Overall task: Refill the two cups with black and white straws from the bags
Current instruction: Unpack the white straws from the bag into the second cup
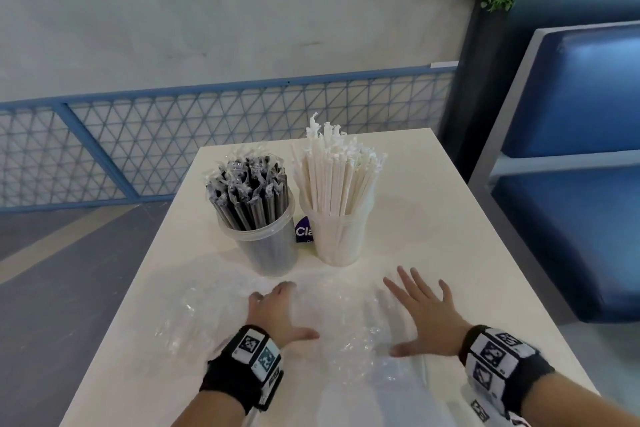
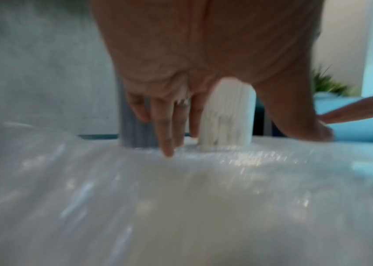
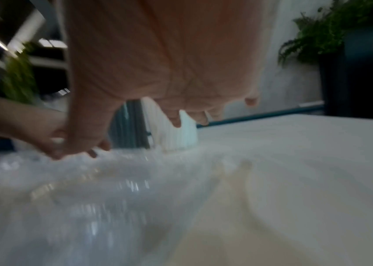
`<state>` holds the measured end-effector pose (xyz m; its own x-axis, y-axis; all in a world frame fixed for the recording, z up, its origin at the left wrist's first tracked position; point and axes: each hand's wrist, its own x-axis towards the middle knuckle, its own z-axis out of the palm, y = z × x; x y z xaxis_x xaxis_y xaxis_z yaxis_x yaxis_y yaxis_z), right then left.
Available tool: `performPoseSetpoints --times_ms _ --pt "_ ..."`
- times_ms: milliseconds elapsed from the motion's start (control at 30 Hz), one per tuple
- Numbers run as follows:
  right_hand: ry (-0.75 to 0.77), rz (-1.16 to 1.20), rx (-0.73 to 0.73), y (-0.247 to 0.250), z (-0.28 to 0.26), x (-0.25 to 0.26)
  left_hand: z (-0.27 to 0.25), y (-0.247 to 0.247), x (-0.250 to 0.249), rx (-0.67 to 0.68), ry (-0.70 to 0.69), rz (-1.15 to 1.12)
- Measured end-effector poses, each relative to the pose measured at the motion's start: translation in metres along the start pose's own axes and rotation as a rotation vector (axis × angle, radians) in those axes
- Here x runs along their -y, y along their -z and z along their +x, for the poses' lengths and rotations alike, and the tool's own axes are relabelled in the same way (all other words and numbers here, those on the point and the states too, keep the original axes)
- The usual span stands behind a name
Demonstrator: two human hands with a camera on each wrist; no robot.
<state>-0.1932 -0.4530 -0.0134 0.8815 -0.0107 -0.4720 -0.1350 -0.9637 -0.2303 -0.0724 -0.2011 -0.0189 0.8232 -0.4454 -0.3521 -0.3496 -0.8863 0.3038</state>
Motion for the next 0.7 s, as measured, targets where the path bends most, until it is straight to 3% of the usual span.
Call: performPoseSetpoints --times_ms 100,167,400,533,700 --pt "0.043 0.131 -0.188 0.047 -0.015 0.003 -0.001 0.037 -0.036 -0.294 -0.188 -0.371" --pt "0.076 0.214 -0.266 0.077 -0.017 0.006 0.012 0.061 -0.057 -0.398 -0.204 -0.498" --pt "0.140 0.583 -0.335 0.135 0.039 0.016 0.073 0.115 -0.089 -0.253 -0.060 -0.807" --pt "0.288 0.870 -0.283 0.158 0.067 0.023 0.087 0.125 -0.089 -0.187 -0.159 -0.770" --pt "0.360 0.939 -0.287 0.166 0.094 0.023 0.095 0.127 -0.089 -0.203 -0.261 -0.681"
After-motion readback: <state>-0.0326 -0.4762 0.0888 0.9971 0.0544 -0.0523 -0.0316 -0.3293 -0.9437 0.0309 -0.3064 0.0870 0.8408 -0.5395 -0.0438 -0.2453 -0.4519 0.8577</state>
